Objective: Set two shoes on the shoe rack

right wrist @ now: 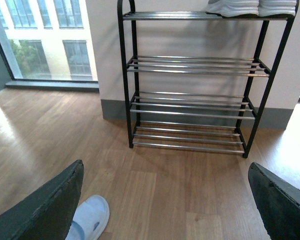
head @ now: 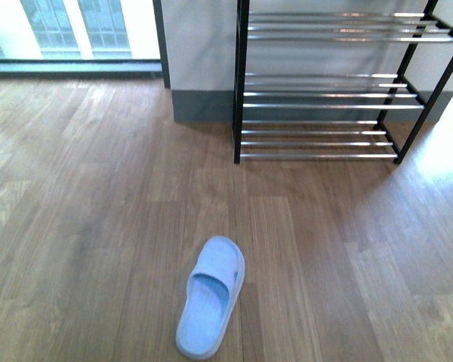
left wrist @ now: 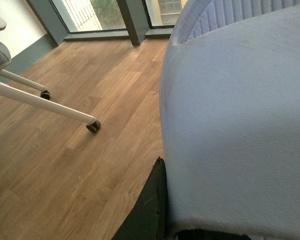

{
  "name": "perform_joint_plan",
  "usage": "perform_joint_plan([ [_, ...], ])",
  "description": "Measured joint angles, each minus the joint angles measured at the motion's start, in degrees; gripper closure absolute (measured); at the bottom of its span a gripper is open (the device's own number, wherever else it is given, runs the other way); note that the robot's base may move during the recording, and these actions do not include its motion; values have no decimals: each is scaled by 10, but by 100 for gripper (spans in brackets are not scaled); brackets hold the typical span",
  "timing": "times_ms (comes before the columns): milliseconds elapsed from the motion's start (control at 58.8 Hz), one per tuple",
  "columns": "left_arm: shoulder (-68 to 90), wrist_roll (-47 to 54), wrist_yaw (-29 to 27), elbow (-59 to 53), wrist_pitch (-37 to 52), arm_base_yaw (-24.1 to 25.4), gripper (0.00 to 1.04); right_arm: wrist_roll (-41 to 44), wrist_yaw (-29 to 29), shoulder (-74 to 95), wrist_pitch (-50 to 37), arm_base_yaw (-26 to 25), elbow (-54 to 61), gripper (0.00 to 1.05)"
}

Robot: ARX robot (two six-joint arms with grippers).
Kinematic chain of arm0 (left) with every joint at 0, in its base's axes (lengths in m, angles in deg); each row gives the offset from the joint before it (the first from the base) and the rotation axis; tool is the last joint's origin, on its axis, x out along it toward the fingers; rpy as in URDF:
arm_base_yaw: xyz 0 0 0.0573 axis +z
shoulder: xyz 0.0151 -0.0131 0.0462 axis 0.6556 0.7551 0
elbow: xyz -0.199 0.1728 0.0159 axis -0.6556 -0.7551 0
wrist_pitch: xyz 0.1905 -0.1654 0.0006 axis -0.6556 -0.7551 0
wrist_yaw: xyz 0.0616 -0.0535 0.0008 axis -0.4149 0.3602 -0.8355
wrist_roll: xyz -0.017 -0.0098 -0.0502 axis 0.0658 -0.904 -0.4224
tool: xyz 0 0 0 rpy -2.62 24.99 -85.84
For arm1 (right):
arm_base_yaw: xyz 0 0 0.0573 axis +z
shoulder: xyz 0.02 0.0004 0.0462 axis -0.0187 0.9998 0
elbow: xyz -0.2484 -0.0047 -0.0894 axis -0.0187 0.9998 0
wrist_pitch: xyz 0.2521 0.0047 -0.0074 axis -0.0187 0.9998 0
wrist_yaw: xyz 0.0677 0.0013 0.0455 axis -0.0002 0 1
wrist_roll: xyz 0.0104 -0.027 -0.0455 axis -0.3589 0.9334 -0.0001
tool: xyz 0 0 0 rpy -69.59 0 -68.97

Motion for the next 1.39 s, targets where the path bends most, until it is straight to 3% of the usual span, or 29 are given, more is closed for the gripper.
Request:
perform_joint_plan([
  [1395, 0, 0, 3, 0, 0, -3, 103, 0, 0, 0, 0, 0, 0, 9],
])
